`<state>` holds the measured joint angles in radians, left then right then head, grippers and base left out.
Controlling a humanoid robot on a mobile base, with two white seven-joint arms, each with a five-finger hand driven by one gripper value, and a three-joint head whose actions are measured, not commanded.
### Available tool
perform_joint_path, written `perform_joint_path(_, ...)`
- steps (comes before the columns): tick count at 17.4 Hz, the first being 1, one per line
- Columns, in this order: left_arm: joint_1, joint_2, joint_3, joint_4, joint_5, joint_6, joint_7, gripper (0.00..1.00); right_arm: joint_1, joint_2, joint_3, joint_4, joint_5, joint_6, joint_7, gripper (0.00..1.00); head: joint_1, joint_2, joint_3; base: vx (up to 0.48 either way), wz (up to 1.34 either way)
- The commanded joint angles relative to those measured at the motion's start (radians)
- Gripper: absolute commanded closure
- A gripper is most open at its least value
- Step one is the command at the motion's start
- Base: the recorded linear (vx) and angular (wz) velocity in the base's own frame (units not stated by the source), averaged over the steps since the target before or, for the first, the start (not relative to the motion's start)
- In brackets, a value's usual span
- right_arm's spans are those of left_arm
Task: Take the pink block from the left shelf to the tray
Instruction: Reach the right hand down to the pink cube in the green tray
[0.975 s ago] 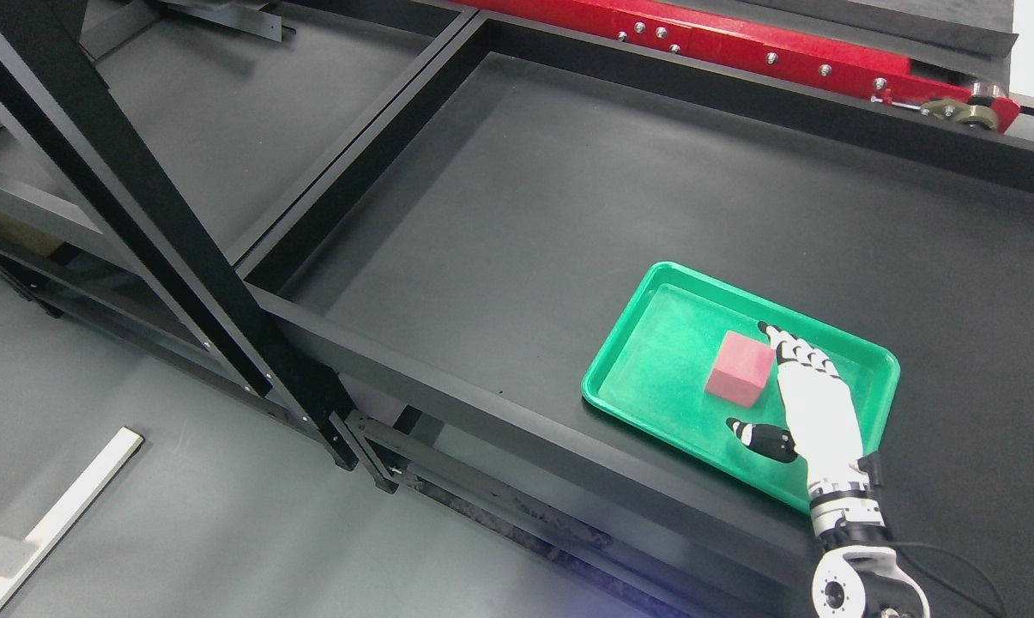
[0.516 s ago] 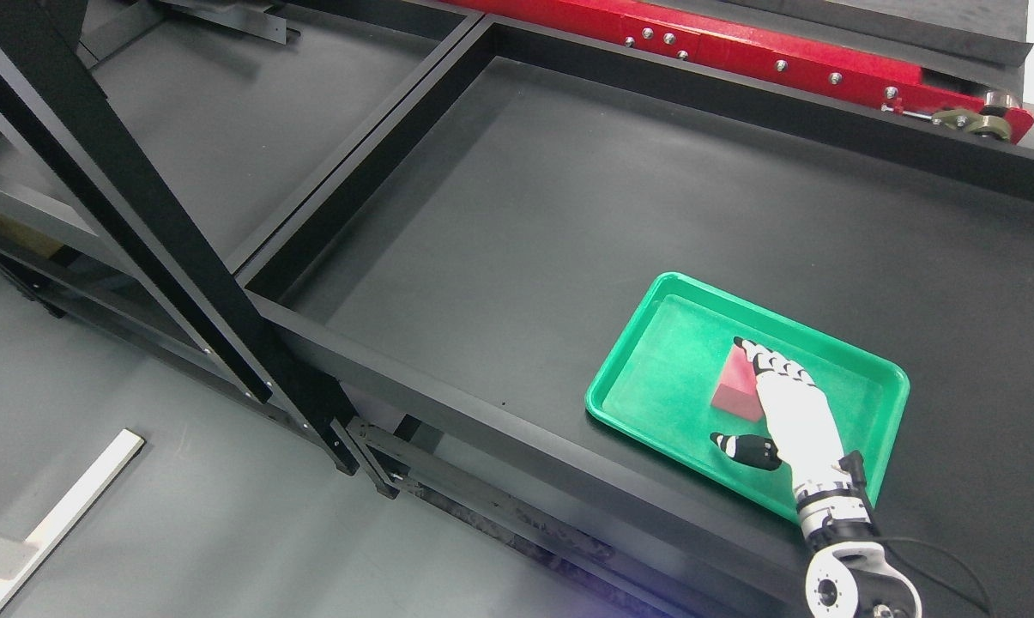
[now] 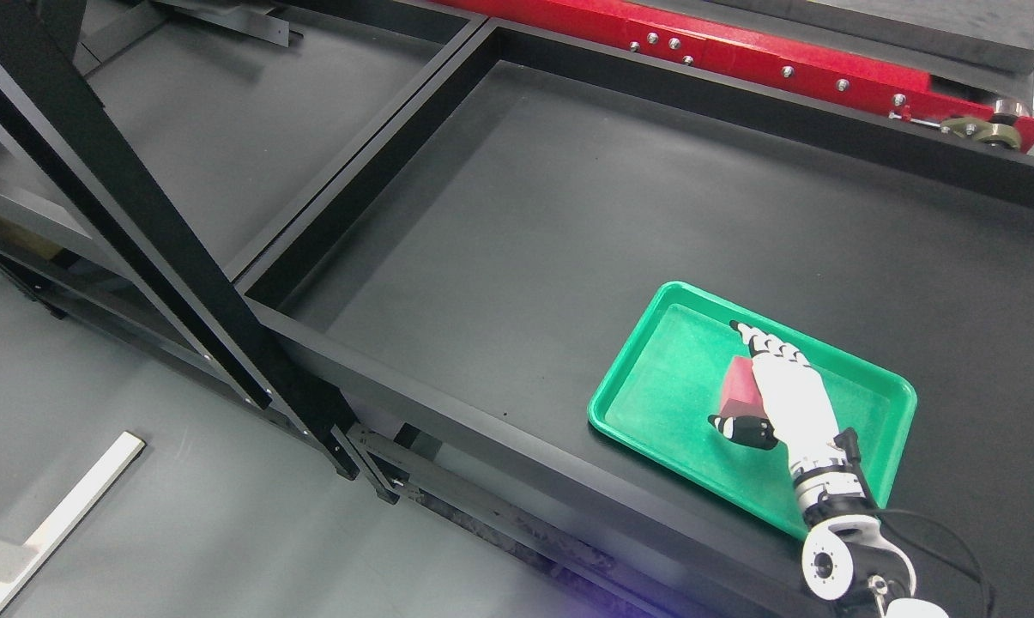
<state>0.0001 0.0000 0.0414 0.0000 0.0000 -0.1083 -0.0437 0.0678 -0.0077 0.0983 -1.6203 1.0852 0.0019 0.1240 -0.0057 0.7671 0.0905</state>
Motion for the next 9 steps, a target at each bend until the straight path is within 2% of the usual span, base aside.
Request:
perform_joint_path(1, -0.022, 0.017, 0.000, -0.017, -0.002, -0.001, 0.001, 0.00, -0.043, -0.044, 0.004, 0.097, 0.004, -0.002, 0.000, 0.02, 0.0000, 0.000, 0.000, 0.044, 0.03)
perform_joint_path(9, -0.022, 0.017, 0.000, -0.017, -0.002, -0.001, 0.001, 0.00, -0.011, -0.086, 0.006, 0.128, 0.004, 0.003, 0.000, 0.02, 0.0000, 0.000, 0.000, 0.020, 0.01)
